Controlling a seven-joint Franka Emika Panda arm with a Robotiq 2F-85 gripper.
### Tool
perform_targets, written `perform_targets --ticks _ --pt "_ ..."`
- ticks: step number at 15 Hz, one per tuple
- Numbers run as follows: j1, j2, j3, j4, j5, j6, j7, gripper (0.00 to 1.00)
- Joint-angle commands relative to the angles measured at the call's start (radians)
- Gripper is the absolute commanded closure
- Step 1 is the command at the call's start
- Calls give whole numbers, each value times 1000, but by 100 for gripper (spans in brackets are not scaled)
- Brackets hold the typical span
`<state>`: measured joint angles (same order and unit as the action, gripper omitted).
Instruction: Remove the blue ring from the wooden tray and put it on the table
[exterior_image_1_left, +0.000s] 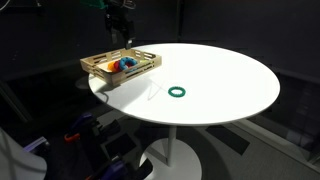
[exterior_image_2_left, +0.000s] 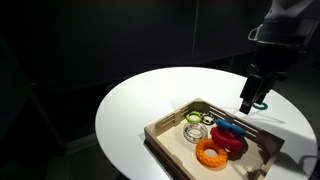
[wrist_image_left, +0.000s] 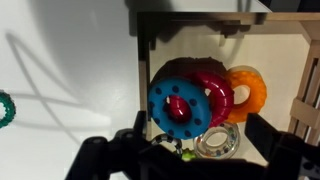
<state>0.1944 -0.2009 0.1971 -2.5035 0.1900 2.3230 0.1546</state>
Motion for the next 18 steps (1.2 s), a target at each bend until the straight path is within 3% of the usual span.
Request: perform_targets --ticks 1,18 --pt "1 5 -1 2 0 7 -3 0" --pt "35 184 16 21 3 235 -65 3"
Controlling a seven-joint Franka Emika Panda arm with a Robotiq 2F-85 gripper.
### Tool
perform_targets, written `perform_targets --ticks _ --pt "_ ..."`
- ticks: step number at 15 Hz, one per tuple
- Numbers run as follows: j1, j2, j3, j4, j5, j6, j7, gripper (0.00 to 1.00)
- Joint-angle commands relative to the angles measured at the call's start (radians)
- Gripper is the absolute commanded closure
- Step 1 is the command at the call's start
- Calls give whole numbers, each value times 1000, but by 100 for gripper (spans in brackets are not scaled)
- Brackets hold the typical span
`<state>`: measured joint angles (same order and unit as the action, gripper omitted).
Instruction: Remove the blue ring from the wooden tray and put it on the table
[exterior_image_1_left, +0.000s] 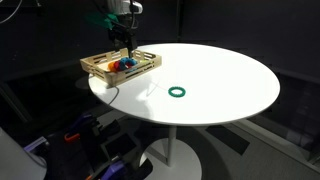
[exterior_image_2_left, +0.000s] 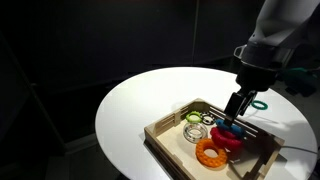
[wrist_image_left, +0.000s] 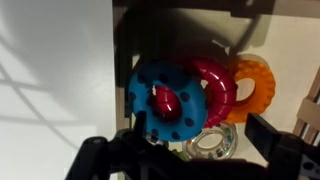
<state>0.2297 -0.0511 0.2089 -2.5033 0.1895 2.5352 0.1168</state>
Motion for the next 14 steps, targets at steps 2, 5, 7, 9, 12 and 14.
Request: perform_targets --ticks 2,5,7,9,12,14 --pt "0 51 5 23 0 37 -28 23" --pt "2 70 7 24 -1 49 -28 35" --pt "3 78 10 27 -5 52 -26 39" --pt "4 84 11 29 -9 52 -24 38" --pt "2 81 12 30 0 49 -30 70" --pt "0 58 12 31 23 42 -44 88"
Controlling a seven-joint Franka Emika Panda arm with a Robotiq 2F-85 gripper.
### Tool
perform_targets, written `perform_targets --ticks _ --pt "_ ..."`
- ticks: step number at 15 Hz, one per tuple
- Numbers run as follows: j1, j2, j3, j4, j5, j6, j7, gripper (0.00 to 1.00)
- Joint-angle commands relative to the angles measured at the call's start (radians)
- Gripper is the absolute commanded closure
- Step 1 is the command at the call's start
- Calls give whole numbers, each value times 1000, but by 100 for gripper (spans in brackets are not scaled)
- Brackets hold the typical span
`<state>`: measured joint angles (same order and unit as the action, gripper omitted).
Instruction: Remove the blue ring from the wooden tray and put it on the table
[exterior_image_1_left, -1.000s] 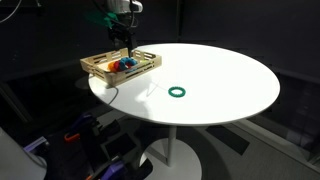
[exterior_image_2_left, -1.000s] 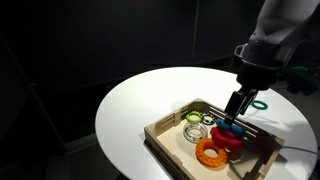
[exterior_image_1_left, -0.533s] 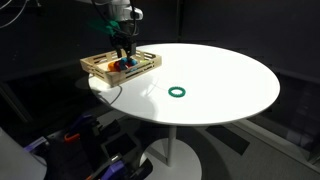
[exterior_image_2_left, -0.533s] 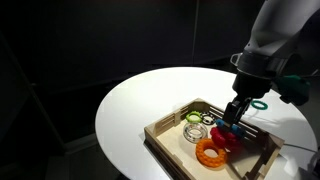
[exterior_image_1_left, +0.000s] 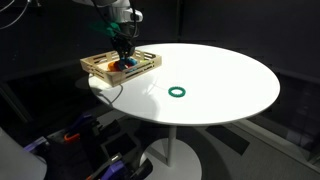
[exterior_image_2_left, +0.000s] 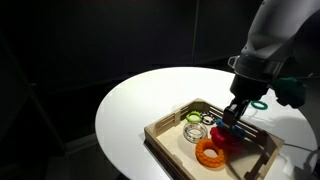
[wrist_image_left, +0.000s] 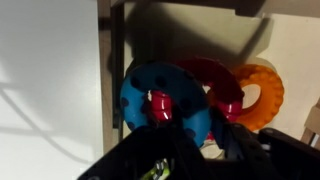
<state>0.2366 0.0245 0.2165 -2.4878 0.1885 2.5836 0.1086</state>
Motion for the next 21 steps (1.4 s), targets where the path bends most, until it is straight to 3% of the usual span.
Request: perform_targets --ticks 1,9,14,21 --pt "-7 -32 5 18 34 -12 -42 92" --pt "-3 -171 -12 22 114 -3 -83 89" --pt "-29 -217 -43 17 64 -14 -63 89" --pt "-124 -244 -92 -13 -76 -25 -23 89"
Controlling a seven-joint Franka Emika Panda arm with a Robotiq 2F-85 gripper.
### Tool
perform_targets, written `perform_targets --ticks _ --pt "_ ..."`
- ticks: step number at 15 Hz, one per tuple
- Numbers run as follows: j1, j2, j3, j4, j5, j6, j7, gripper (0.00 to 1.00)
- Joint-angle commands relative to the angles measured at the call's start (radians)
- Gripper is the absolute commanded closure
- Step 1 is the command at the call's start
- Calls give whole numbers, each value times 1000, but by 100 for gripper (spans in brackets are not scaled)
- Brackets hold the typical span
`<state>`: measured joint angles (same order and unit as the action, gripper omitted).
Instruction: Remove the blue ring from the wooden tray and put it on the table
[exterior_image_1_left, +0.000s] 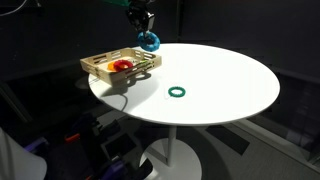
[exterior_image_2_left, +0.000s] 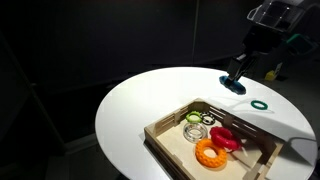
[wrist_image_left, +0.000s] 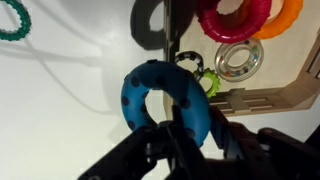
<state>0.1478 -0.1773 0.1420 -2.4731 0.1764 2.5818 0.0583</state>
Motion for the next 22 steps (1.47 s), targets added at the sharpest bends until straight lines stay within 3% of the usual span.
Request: perform_targets --ticks 1,14,20,21,22 --pt "-50 -43 -24 -35 -86 -23 32 89" --pt "-213 -5 -88 -130 -326 -6 160 89" --pt "-243 29 -101 -134 -414 -13 230 89" --pt "-241 34 -104 -133 -415 -17 231 49" --pt "-240 37 -106 -133 -415 -18 232 42"
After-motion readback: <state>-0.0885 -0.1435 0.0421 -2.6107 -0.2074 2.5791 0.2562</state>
